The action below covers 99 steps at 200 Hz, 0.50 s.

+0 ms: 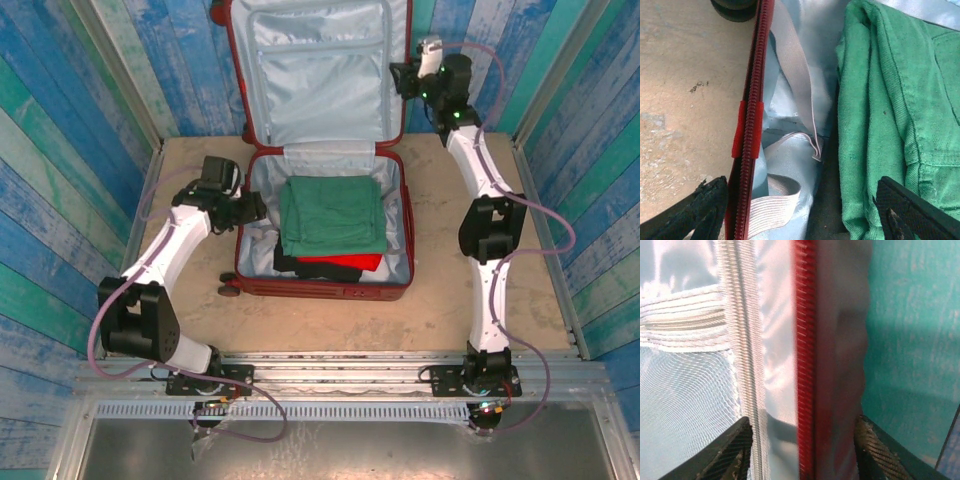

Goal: Pack the luggage

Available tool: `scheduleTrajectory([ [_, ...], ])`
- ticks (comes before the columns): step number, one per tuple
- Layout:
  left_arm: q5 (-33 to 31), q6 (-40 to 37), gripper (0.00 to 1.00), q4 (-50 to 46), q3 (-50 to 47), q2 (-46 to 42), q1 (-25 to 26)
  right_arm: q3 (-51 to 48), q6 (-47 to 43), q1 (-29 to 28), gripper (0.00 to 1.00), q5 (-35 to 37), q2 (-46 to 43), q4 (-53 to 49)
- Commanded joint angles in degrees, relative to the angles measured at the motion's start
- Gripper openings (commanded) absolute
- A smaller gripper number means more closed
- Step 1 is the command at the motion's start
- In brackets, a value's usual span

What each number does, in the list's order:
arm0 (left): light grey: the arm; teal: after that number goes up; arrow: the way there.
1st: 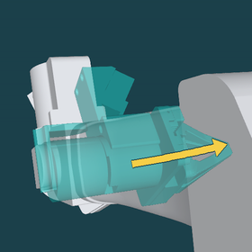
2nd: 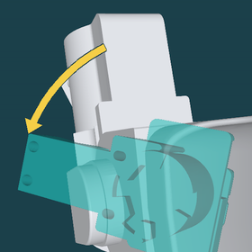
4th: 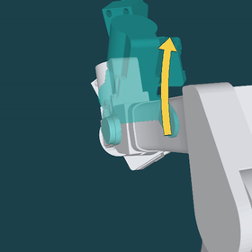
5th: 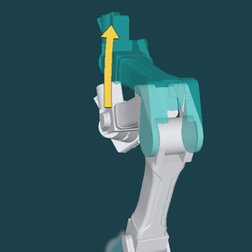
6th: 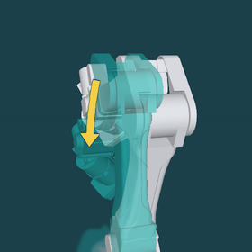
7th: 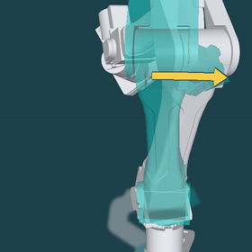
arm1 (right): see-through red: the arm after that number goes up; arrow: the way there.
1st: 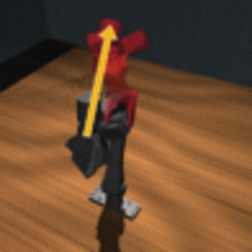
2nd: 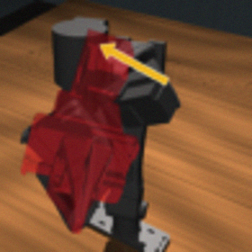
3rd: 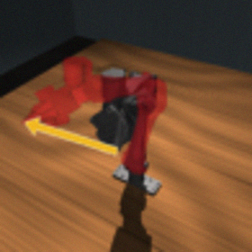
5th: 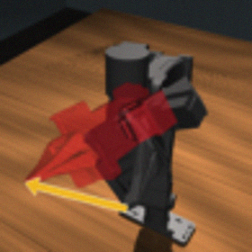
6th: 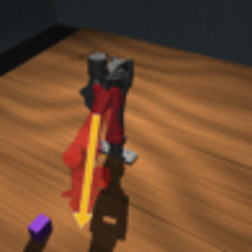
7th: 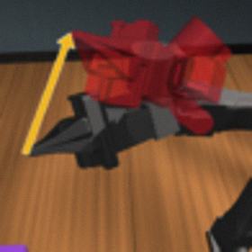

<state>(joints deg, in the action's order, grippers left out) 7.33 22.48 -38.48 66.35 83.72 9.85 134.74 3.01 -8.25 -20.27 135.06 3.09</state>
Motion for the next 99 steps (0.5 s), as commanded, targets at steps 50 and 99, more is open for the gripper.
scheduleTrajectory([
  [50,-1.16,3.88,0.68,-2.94,-7.70,-5.58,-0.07,5.35,-9.03,-4.22,0.27,5.15,2.62,0.16],
  [99,4.75,9.98,0.51,5.97,-16.34,-5.41,-0.05,-10.84,-12.53,-7.50,0.00,6.33,-6.79,7.39],
])
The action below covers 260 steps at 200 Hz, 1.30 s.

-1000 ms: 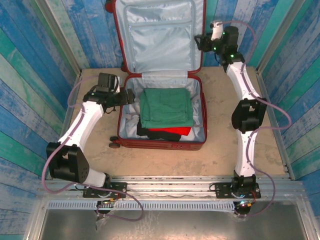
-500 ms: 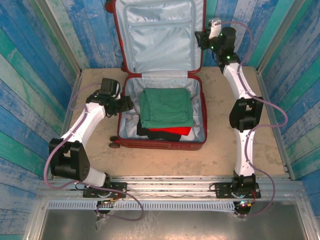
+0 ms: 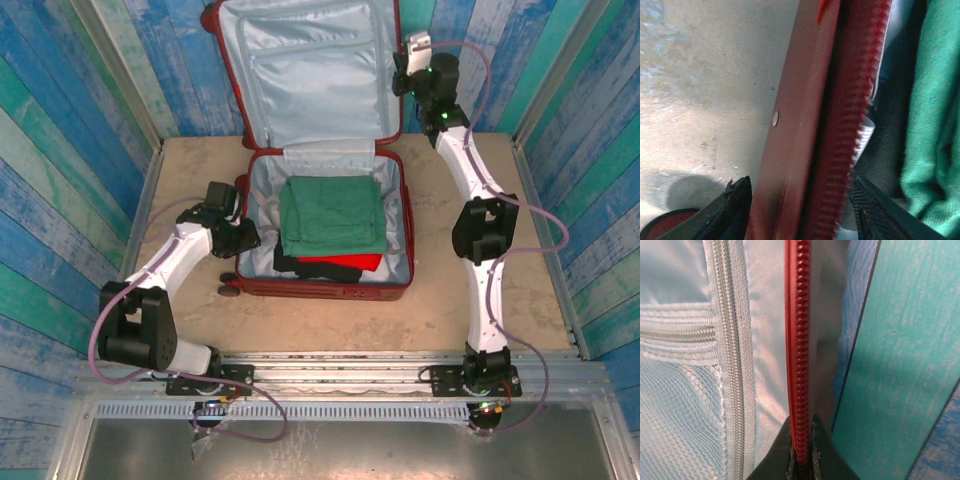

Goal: Pack the luggage

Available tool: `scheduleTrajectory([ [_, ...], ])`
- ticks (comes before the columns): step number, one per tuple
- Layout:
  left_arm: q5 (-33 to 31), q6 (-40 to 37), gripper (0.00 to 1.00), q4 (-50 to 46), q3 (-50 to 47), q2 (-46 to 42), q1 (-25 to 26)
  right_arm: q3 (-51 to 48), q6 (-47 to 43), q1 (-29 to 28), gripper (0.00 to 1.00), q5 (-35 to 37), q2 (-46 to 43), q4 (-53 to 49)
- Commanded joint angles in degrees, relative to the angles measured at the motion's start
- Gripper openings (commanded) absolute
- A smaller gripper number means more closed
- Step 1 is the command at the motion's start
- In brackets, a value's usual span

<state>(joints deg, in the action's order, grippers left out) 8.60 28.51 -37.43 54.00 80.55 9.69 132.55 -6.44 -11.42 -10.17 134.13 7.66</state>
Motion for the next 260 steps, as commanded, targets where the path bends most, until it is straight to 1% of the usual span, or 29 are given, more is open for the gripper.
scheduleTrajectory([
  [1,3.64,4.07,0.50,5.18,-4.12,-2.24,0.13,-9.21,-3.29,-4.45,0.00,-3.74,-6.27,3.03],
  [24,5.77,6.11,0.44,9.84,-6.97,-2.85,0.07,-21.72,-6.83,-6.12,0.01,-0.88,-12.41,8.47],
  [56,8.29,9.02,0.41,15.37,-10.02,-3.09,0.08,-36.69,-4.14,-6.57,0.01,-1.70,-20.71,15.10],
  [79,9.02,10.53,0.40,18.16,-11.74,-3.89,0.06,-44.48,-3.76,-7.52,0.01,0.23,-26.34,17.08],
  [106,8.92,11.73,0.39,21.11,-14.21,-6.82,0.10,-50.97,-3.73,-7.56,0.00,3.85,-30.86,17.91],
  [126,7.80,11.80,0.39,21.18,-15.04,-8.31,0.06,-54.74,-3.35,-7.56,0.00,4.02,-34.26,17.10],
  [137,7.32,11.81,0.39,21.16,-15.32,-10.85,0.11,-57.01,-2.84,-7.56,0.01,4.26,-36.35,17.04],
  [157,6.29,12.14,0.39,21.24,-15.83,-13.09,0.06,-60.84,-2.27,-7.56,0.01,6.49,-39.67,16.29],
  [164,5.37,12.47,0.42,20.90,-16.01,-14.20,0.06,-61.71,-2.20,-7.56,0.05,7.67,-40.65,15.14],
  [172,4.06,12.78,0.44,20.42,-16.31,-15.96,0.06,-62.38,-1.81,-7.56,0.17,9.40,-42.06,12.20],
  [177,2.91,12.87,0.45,19.90,-16.42,-17.42,0.13,-62.62,-1.47,-7.56,0.23,10.87,-43.13,9.67],
  [182,1.21,13.05,0.47,19.02,-16.47,-19.16,0.08,-62.89,-0.97,-7.56,0.30,12.90,-44.31,6.74],
  [185,-0.08,13.24,0.50,18.43,-16.54,-20.29,0.06,-63.06,-0.38,-7.56,0.35,14.33,-45.09,4.87],
  [189,-1.97,13.43,0.54,17.50,-16.63,-22.19,0.11,-63.38,0.75,-7.56,0.46,16.77,-46.05,2.64],
  [192,-3.59,13.44,0.56,16.76,-16.69,-23.62,0.07,-63.69,1.97,-7.56,0.55,18.61,-46.96,1.04],
  [197,-6.17,13.38,0.58,15.33,-16.67,-26.14,0.06,-64.47,4.33,-7.54,0.65,21.59,-48.84,-2.27],
  [203,-10.24,13.08,0.62,13.22,-16.44,-29.28,0.11,-65.12,6.13,-7.43,0.70,22.83,-50.54,-5.48],
  [216,-18.66,11.97,0.74,8.95,-16.00,-36.42,0.06,-66.15,11.59,-7.39,0.74,24.16,-54.92,-15.29],
  [229,-26.61,11.00,0.81,3.87,-14.83,-42.48,0.07,-67.20,19.03,-7.12,0.78,27.22,-58.18,-26.45],
  [246,-34.99,8.98,0.87,-1.76,-12.79,-48.01,0.04,-67.93,25.59,-5.04,0.79,26.92,-59.71,-40.46],
  [260,-39.00,6.97,0.90,-4.53,-11.63,-50.94,0.06,-69.55,27.86,-2.99,0.80,25.60,-61.53,-46.22],
])
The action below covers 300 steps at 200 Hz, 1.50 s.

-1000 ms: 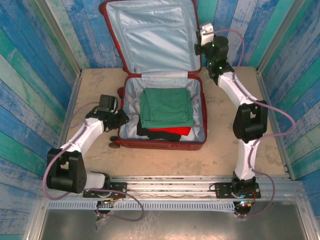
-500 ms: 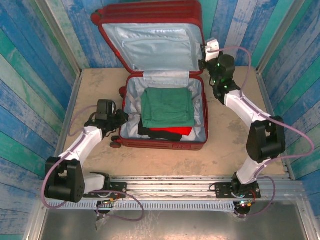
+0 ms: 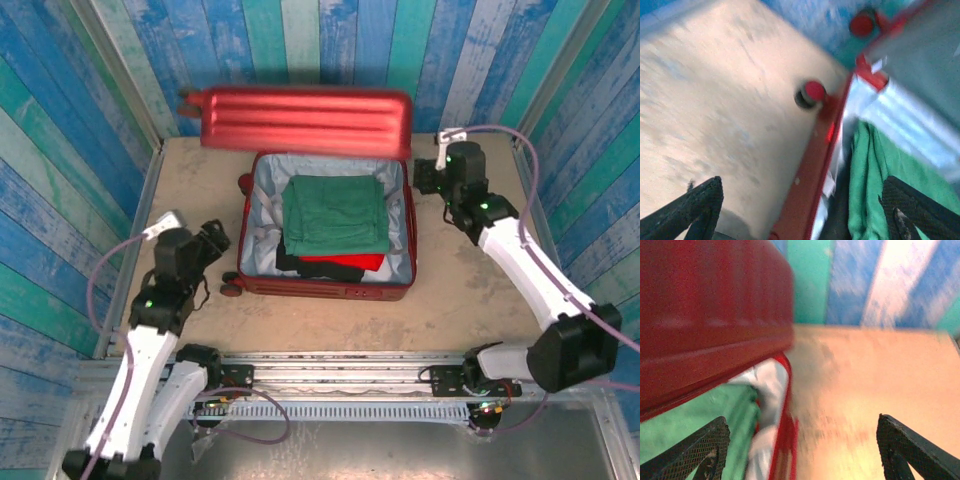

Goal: Pack the luggage

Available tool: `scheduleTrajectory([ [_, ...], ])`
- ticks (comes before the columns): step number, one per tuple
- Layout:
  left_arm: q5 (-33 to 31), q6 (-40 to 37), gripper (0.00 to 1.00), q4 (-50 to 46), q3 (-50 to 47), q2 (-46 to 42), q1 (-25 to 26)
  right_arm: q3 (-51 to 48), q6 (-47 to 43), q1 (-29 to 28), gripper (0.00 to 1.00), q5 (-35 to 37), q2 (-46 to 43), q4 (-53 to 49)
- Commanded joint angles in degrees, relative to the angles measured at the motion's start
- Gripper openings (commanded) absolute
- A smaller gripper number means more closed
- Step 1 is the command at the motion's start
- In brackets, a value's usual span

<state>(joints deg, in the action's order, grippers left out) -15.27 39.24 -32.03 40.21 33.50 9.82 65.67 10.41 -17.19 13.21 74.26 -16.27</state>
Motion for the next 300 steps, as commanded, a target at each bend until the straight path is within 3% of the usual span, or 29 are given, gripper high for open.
scheduleTrajectory([
  [1,-15.40,-3.88,0.90,-10.04,2.25,-4.01,-0.07,-2.79,11.15,2.95,0.80,2.15,-1.84,-22.56],
  [47,-13.65,-8.77,0.94,-7.51,5.20,-5.14,-0.07,-6.23,13.15,11.78,0.81,-2.30,-14.69,-24.42],
  [78,-12.03,-14.61,0.98,-5.77,10.96,4.17,-0.07,-3.37,9.71,11.20,0.81,-21.19,-18.36,-20.43],
  [93,-12.31,-16.95,0.99,-6.45,15.44,11.76,-0.07,-1.19,8.88,7.31,0.80,-25.63,-17.64,-20.72],
  [120,-10.67,-20.72,0.99,-8.75,25.53,26.07,-0.57,2.00,7.02,-5.45,0.79,-20.05,-15.89,-23.24],
  [134,-9.06,-22.35,0.94,-9.07,29.39,31.47,-3.42,2.54,7.16,-9.44,0.78,-17.19,-15.71,-24.73],
  [169,7.94,-28.33,0.78,-13.77,37.23,44.60,-18.46,-0.15,6.65,-10.48,0.74,-11.22,-20.46,-26.46],
  [186,19.76,-30.28,0.66,-17.82,39.80,48.86,-19.74,-1.38,5.91,-10.49,0.74,-6.69,-23.80,-26.93],
  [198,25.82,-30.18,0.56,-18.87,39.17,49.87,-18.73,-2.46,5.93,-10.44,0.75,-2.61,-26.12,-26.72],
  [217,18.30,-30.90,0.53,-21.44,36.35,49.70,-12.90,-4.07,4.96,-10.37,0.75,2.55,-29.14,-26.27],
  [229,17.84,-31.24,0.52,-22.12,33.83,49.50,-11.34,-4.48,4.42,-10.30,0.74,4.63,-30.20,-26.21],
  [258,24.66,-31.73,0.37,-22.20,29.93,48.77,-9.60,-5.19,4.34,-10.25,0.74,4.45,-30.52,-24.59],
  [280,24.87,-30.74,0.38,-23.36,29.79,43.83,-2.25,-6.63,5.35,-10.24,0.75,2.45,-31.80,-22.73],
  [300,31.36,-29.14,0.38,-22.23,28.48,39.17,1.45,-8.51,6.40,-10.28,0.74,2.36,-33.74,-21.61],
])
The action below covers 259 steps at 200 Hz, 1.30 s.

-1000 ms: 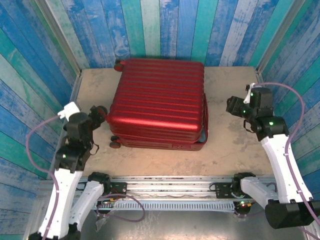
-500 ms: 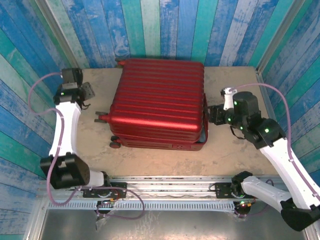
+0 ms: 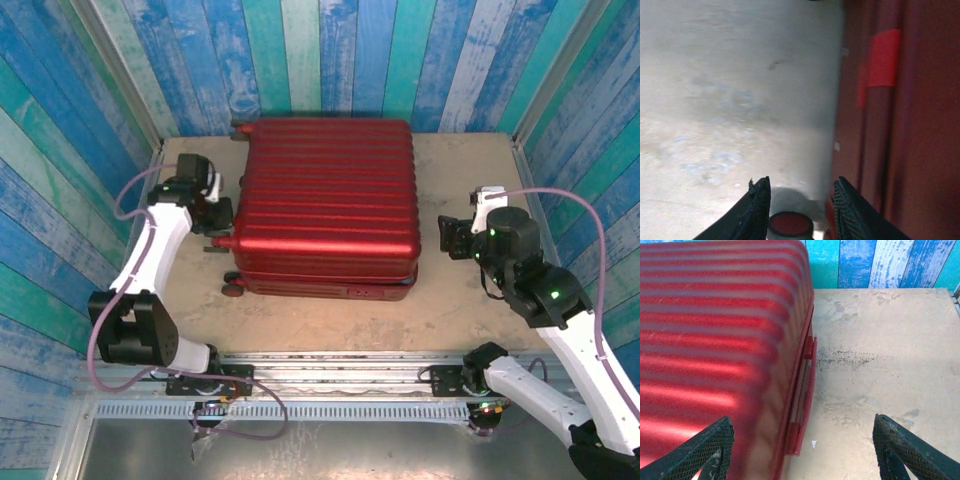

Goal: Pack the luggage

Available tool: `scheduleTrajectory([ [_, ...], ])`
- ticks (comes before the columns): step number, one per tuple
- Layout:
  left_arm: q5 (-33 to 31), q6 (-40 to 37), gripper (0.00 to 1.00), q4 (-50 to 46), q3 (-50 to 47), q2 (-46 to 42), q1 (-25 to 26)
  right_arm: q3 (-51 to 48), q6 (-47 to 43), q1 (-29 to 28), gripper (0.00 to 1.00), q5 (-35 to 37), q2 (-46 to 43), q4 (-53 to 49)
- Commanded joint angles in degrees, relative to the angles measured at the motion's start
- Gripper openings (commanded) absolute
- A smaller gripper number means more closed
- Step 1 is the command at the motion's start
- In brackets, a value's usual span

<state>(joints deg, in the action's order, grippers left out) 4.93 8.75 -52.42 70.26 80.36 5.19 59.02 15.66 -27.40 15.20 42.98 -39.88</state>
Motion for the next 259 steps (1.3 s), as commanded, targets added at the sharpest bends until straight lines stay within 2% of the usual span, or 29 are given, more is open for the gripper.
scheduleTrajectory([
  [1,11.60,1.44,0.38,-1.73,-1.68,-7.86,6.20,-1.97,1.18,-0.05,0.74,0.45,-2.59,2.04],
  [26,19.38,2.57,0.40,2.03,-5.65,-11.89,6.85,-2.92,2.16,-0.03,0.74,-0.52,-3.67,2.70],
  [59,20.38,7.66,0.40,7.59,-10.09,-12.34,8.53,-1.17,2.16,-0.06,0.74,-4.52,-2.24,0.82],
  [78,19.90,13.70,0.41,15.16,-12.25,-11.50,13.78,-0.67,2.18,-0.11,0.74,-7.30,-1.44,0.17],
  [96,18.05,18.16,0.44,21.96,-12.57,-8.92,21.05,-0.97,3.25,-0.11,0.74,-9.68,-1.32,0.15],
  [111,18.28,18.36,0.48,24.23,-10.34,-4.58,25.11,-2.45,6.18,-0.07,0.72,-12.83,-1.44,1.06],
  [127,18.05,16.29,0.55,22.57,-5.74,-1.13,26.66,-3.45,9.10,-0.43,0.66,-16.32,-1.50,0.90],
  [139,14.04,13.47,0.58,19.62,-1.71,-0.35,26.63,-3.33,10.90,-0.85,0.61,-17.82,-1.74,-0.86],
  [156,3.13,9.97,0.59,15.08,3.32,-1.18,26.06,-3.02,12.59,-1.89,0.57,-17.83,-2.85,-4.42],
  [170,-1.12,9.54,0.58,14.55,4.23,-3.51,22.47,-3.34,12.83,-2.35,0.56,-14.94,-4.76,-7.01],
  [190,-0.17,12.01,0.55,17.61,0.68,-8.92,13.56,-2.45,11.28,-2.40,0.58,-4.21,-6.28,-12.11],
  [209,-4.13,12.69,0.57,18.08,-3.19,-13.77,9.42,-0.49,8.25,-1.86,0.61,8.12,-4.93,-14.00],
  [222,-6.28,12.86,0.58,17.67,-5.74,-15.15,8.94,2.59,4.77,0.87,0.64,12.56,-0.84,-14.35],
  [232,-5.81,13.23,0.59,17.53,-7.87,-15.41,8.94,5.32,1.66,6.19,0.62,11.86,3.35,-13.99],
  [239,-5.06,13.91,0.59,17.65,-9.66,-15.41,8.88,7.48,-0.87,12.00,0.62,7.08,6.35,-13.15],
  [251,-3.49,15.02,0.59,19.16,-13.33,-15.49,8.87,10.41,-2.76,22.44,0.61,-5.81,10.83,-10.83],
  [259,-2.42,16.05,0.59,20.66,-15.89,-15.58,8.79,11.43,-3.47,28.66,0.60,-10.75,12.94,-8.56],
])
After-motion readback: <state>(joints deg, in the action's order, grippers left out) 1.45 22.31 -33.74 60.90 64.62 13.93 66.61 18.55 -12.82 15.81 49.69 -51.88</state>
